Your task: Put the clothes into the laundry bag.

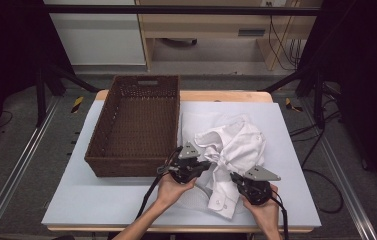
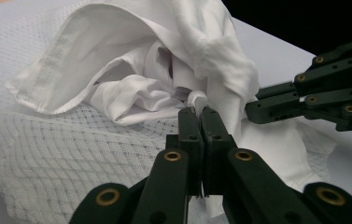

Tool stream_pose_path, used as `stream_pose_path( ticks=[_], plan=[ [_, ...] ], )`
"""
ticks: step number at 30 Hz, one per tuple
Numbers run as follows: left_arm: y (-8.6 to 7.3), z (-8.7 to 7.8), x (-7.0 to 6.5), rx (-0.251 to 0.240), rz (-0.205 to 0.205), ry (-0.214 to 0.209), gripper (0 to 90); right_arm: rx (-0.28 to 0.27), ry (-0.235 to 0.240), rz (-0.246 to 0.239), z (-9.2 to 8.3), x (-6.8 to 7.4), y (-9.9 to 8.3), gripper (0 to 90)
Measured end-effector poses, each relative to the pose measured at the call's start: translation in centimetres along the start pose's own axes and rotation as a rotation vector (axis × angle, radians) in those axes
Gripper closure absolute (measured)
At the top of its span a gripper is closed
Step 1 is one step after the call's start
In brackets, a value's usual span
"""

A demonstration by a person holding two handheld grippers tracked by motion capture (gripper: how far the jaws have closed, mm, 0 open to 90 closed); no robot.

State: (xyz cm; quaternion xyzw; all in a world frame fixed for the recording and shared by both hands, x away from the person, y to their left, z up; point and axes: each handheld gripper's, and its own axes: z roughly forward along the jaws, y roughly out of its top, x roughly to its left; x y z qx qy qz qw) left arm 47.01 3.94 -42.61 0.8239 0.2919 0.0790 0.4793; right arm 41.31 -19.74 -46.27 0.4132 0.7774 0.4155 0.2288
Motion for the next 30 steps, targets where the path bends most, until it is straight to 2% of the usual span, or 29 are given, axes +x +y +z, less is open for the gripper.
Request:
stream_pose_path(
  ticks=[2,5,7,8,10,12,15,19,21,22,24,27,30],
  plan=[
    [0.2,0.0,0.0,-0.005,-0.010,-0.003,88.6,-0.032,0.030,-0.025,-0.7,0.7,0.5,89.3],
    [0.9,-0.1,-0.1,-0.021,-0.016,-0.013,88.6,-0.065,0.118,-0.049,-1.4,1.9,1.6,89.3],
    [1.5,-0.3,-0.6,-0.029,-0.005,-0.014,88.6,-0.062,0.165,-0.048,-0.8,2.6,2.2,89.3],
    [1.8,-0.3,-0.8,-0.031,0.001,-0.014,88.6,-0.047,0.169,-0.057,0.1,2.9,2.4,89.3],
    [2.3,-0.5,-1.3,-0.037,0.018,-0.011,88.7,-0.017,0.154,-0.053,1.6,3.1,2.5,89.2],
    [2.5,-0.6,-1.7,-0.039,0.032,-0.009,88.7,0.007,0.149,-0.023,3.5,2.6,2.3,89.3],
    [2.3,-0.8,-2.0,-0.037,0.040,-0.016,88.8,0.032,0.085,0.015,5.6,2.2,2.0,89.1],
    [1.5,-1.1,-1.8,-0.039,0.029,-0.018,88.8,0.036,-0.021,0.025,6.8,1.9,1.8,88.5],
    [1.1,-1.3,-1.4,-0.039,0.019,-0.021,88.8,0.045,-0.024,0.022,7.0,1.8,1.7,85.9],
    [0.9,-1.4,-1.2,-0.039,0.010,-0.029,88.7,0.041,-0.013,0.026,6.8,2.0,1.7,82.0],
    [0.5,-1.8,-0.9,-0.038,0.007,-0.029,88.7,0.003,0.045,0.031,6.1,2.0,1.6,77.6],
    [-0.1,-2.0,-0.7,-0.023,0.017,-0.014,88.7,-0.059,0.110,0.021,3.7,2.2,1.7,71.9],
    [-0.8,-2.2,-0.6,-0.022,0.011,-0.008,88.6,-0.118,0.115,0.011,0.4,2.1,1.8,66.7]
  ],
)
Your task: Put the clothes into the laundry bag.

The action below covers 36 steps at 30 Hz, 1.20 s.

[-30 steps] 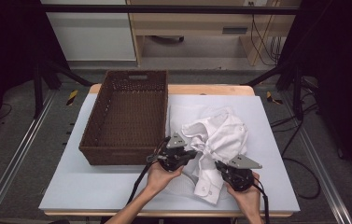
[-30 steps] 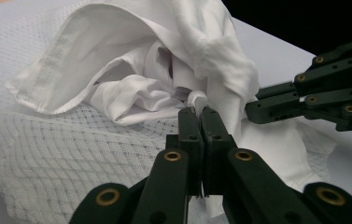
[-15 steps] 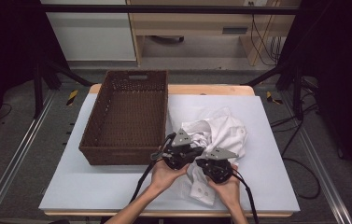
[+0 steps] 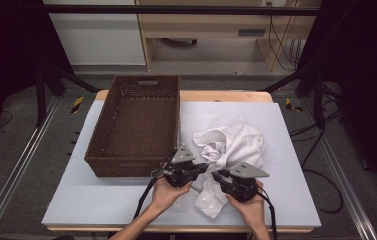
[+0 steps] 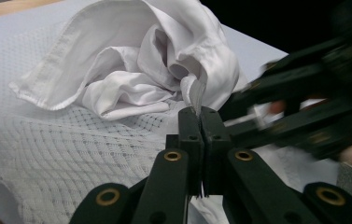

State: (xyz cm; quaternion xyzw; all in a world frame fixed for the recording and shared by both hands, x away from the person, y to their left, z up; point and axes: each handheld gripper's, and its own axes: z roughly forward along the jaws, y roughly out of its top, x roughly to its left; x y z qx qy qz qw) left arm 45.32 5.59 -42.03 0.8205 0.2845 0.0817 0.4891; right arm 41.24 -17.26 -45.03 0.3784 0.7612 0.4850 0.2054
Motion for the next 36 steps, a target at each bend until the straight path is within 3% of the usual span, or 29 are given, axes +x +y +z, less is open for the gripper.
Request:
stream_pose_path(
  ticks=[4,8,10,13,15,19,22,24,26,28,30,33,36],
  plan=[
    [-0.8,-0.1,0.1,-0.008,-0.008,-0.004,88.6,0.018,-0.005,-0.010,-2.6,-0.1,-0.6,58.0],
    [-1.2,-0.2,0.0,-0.003,0.006,-0.004,88.6,0.138,0.000,-0.026,-0.9,0.1,-2.4,52.2],
    [-1.4,-0.3,-0.1,-0.001,0.015,-0.007,88.6,0.180,-0.006,-0.032,0.5,0.3,-3.2,56.4],
    [-1.9,-0.4,0.1,-0.005,0.019,-0.016,88.6,0.231,-0.049,-0.055,1.6,0.5,-3.0,82.8],
    [-1.8,-0.5,0.2,-0.002,0.019,-0.017,88.6,0.261,-0.058,-0.053,2.2,0.6,-2.6,87.8],
    [-1.4,-0.7,0.3,-0.026,-0.009,-0.040,88.6,0.237,-0.023,-0.066,3.2,1.3,-1.7,88.4],
    [-1.2,-0.7,-0.1,-0.031,-0.004,-0.051,88.7,0.201,-0.019,-0.064,4.5,1.8,-0.7,88.4],
    [-1.1,-0.9,-0.4,-0.036,-0.001,-0.055,88.7,0.189,-0.068,-0.042,5.7,1.6,-0.3,88.4],
    [-1.0,-1.1,-0.4,-0.041,-0.003,-0.058,88.7,0.170,-0.135,0.010,6.6,1.0,-0.1,88.2],
    [-1.0,-1.2,-0.3,-0.041,-0.013,-0.065,88.8,0.150,-0.217,0.027,7.3,0.2,-0.2,87.9],
    [-1.1,-1.0,-0.1,-0.037,-0.023,-0.070,88.7,0.142,-0.258,0.045,7.6,0.0,-0.4,87.7],
    [-1.3,-0.8,0.1,-0.032,-0.027,-0.066,88.7,0.135,-0.229,0.051,7.5,-0.1,-0.4,84.7],
    [-1.4,-0.9,0.6,-0.035,-0.037,-0.055,88.7,0.120,-0.133,0.064,5.8,-0.2,-0.5,75.4]
  ],
)
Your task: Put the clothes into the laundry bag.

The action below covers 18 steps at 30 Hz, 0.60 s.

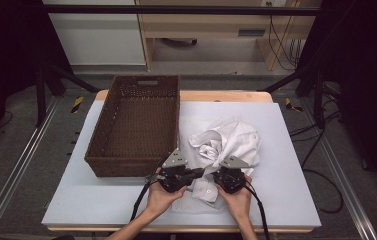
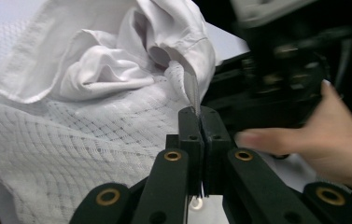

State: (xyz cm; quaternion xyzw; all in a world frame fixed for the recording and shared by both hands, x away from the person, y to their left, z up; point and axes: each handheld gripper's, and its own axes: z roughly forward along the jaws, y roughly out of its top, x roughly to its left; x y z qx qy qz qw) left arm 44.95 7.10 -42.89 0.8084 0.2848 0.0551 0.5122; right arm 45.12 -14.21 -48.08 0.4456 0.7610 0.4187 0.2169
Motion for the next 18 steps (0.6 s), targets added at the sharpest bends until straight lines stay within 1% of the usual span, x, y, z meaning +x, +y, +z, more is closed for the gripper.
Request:
stream_pose_path(
  ticks=[1,2,3,4,5,6,7,8,9,10,12,13,14,15,16,17,18],
  plan=[
    [0.0,0.0,0.1,-0.001,-0.002,0.003,88.7,-0.006,0.025,-0.005,-0.8,0.0,-0.1,72.7],
    [0.0,-0.1,0.3,-0.003,-0.004,0.007,88.6,-0.015,0.035,-0.021,-1.5,0.1,-0.3,69.8],
    [-0.1,-0.1,0.3,-0.002,-0.003,0.011,88.6,-0.020,0.047,-0.043,-2.6,0.1,-0.5,64.4],
    [-0.1,-0.1,0.4,-0.002,-0.001,0.014,88.6,-0.011,0.053,-0.047,-3.3,0.1,-0.6,62.8],
    [-0.2,0.0,0.3,-0.003,0.003,0.016,88.5,-0.014,0.063,-0.053,-4.0,0.1,-0.8,59.9],
    [-0.2,0.0,0.3,0.001,0.005,0.020,88.5,-0.015,0.081,-0.048,-4.6,0.2,-1.1,54.8],
    [-0.3,0.1,0.3,0.001,0.005,0.023,88.5,-0.002,0.103,-0.044,-4.8,0.4,-1.3,50.0],
    [-0.3,0.1,0.2,0.002,0.007,0.023,88.5,0.014,0.116,-0.052,-4.9,0.6,-1.6,45.4],
    [-0.3,0.1,0.1,0.005,0.013,0.029,88.5,0.029,0.117,-0.058,-4.8,0.9,-1.9,40.3],
    [-0.3,0.0,0.1,0.004,0.016,0.031,88.5,0.054,0.118,-0.063,-4.5,1.3,-2.1,37.7],
    [-0.3,0.0,0.1,0.003,0.017,0.032,88.5,0.086,0.114,-0.064,-3.8,1.6,-2.4,33.7],
    [-0.3,0.0,0.1,0.003,0.017,0.032,88.5,0.100,0.111,-0.055,-3.5,1.7,-2.4,34.3],
    [-0.3,0.0,0.1,0.001,0.015,0.032,88.5,0.104,0.115,-0.047,-3.2,1.8,-2.5,39.5],
    [-0.3,0.0,0.1,0.002,0.013,0.031,88.5,0.120,0.120,-0.049,-2.9,1.8,-2.6,45.0],
    [-0.3,0.0,0.1,0.002,0.012,0.031,88.5,0.119,0.113,-0.054,-2.7,2.0,-2.6,51.8],
    [-0.3,0.0,0.1,0.001,0.013,0.032,88.5,0.116,0.104,-0.061,-2.6,2.0,-2.6,65.6],
    [-0.3,0.0,0.1,0.001,0.012,0.031,88.5,0.126,0.163,-0.016,-2.5,1.8,-2.5,76.5]
  ],
)
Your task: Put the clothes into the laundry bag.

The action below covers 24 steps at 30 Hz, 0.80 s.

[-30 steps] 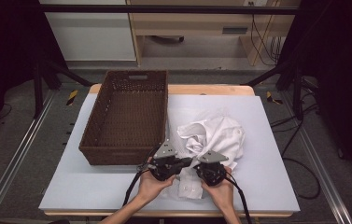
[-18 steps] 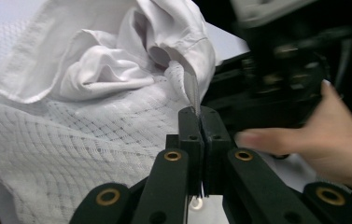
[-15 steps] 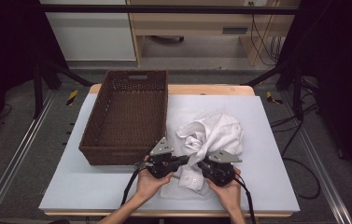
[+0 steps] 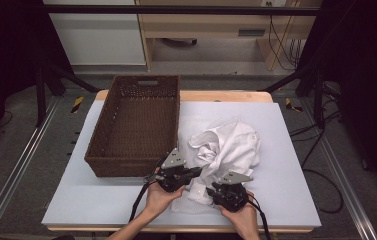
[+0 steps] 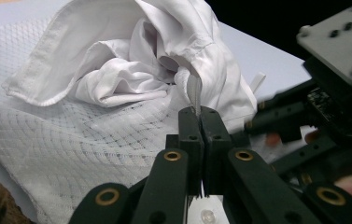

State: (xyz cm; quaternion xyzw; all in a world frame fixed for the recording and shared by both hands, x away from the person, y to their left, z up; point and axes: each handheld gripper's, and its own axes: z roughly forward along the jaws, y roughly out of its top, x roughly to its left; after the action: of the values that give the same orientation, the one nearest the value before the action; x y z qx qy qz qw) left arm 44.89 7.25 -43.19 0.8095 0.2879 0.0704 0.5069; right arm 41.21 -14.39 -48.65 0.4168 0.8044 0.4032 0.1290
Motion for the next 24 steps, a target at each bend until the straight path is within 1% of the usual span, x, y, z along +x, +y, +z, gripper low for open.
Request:
stream_pose_path(
  ticks=[1,2,3,5,7,8,9,10,11,12,13,14,15,17,19,20,21,22,23,24],
  plan=[
    [0.0,0.0,0.0,-0.002,-0.001,0.001,88.5,0.004,0.018,0.027,0.1,-0.2,0.1,80.0],
    [0.0,0.0,-0.1,-0.004,-0.001,0.001,88.5,0.008,0.019,0.034,0.2,-0.2,0.3,88.4],
    [0.0,-0.1,-0.1,-0.003,0.000,0.000,88.5,0.018,0.000,0.019,0.4,-0.2,0.4,89.1],
    [0.1,-0.1,-0.1,-0.005,-0.002,-0.001,88.5,0.041,-0.002,0.025,0.4,-0.2,0.7,89.4],
    [0.1,0.0,-0.2,-0.005,-0.004,-0.003,88.5,0.025,-0.014,0.009,0.7,-0.2,0.9,89.6],
    [0.1,-0.1,-0.2,-0.005,-0.002,-0.003,88.5,0.012,-0.026,0.016,0.9,-0.3,0.9,89.8],
    [0.1,-0.1,-0.3,-0.003,-0.001,-0.004,88.5,0.006,-0.050,0.010,1.1,-0.4,1.1,89.9],
    [0.1,-0.1,-0.3,-0.006,0.000,-0.003,88.5,0.005,-0.090,-0.008,1.4,-0.4,1.4,90.0],
    [0.1,-0.1,-0.3,-0.008,-0.003,-0.005,88.5,-0.003,-0.105,-0.010,1.6,-0.5,1.7,90.0],
    [0.2,-0.1,-0.3,-0.008,-0.005,-0.007,88.5,-0.030,-0.120,0.001,1.9,-0.6,2.1,90.0],
    [0.2,-0.1,-0.3,-0.008,-0.006,-0.008,88.5,-0.041,-0.131,0.007,2.0,-0.7,2.4,90.0],
    [0.2,-0.1,-0.3,-0.008,-0.008,-0.009,88.5,-0.058,-0.147,-0.002,2.4,-0.8,2.8,89.9],
    [0.2,-0.1,-0.3,-0.007,-0.007,-0.008,88.5,-0.062,-0.157,-0.003,2.9,-0.9,3.2,89.9],
    [0.1,-0.1,-0.3,-0.007,-0.008,-0.001,88.5,-0.064,-0.195,-0.013,4.0,-1.1,3.6,89.7],
    [0.0,-0.1,-0.1,-0.004,-0.013,0.002,88.5,-0.067,-0.228,-0.015,4.5,-1.1,3.8,89.4],
    [0.0,-0.1,0.0,-0.003,-0.016,-0.001,88.5,-0.064,-0.228,-0.004,4.5,-1.2,3.8,88.9],
    [0.0,-0.1,0.0,-0.003,-0.017,-0.002,88.5,-0.072,-0.221,-0.002,4.3,-1.2,3.7,88.1],
    [0.0,-0.2,0.1,-0.006,-0.017,0.001,88.5,-0.083,-0.201,0.010,4.0,-1.2,3.6,85.8],
    [0.0,-0.2,0.2,-0.006,-0.018,0.002,88.4,-0.106,-0.160,0.020,3.3,-1.3,3.2,81.5],
    [0.0,-0.2,0.2,-0.006,-0.018,0.003,88.4,-0.117,-0.130,0.024,2.7,-1.3,3.0,78.1]
  ],
)
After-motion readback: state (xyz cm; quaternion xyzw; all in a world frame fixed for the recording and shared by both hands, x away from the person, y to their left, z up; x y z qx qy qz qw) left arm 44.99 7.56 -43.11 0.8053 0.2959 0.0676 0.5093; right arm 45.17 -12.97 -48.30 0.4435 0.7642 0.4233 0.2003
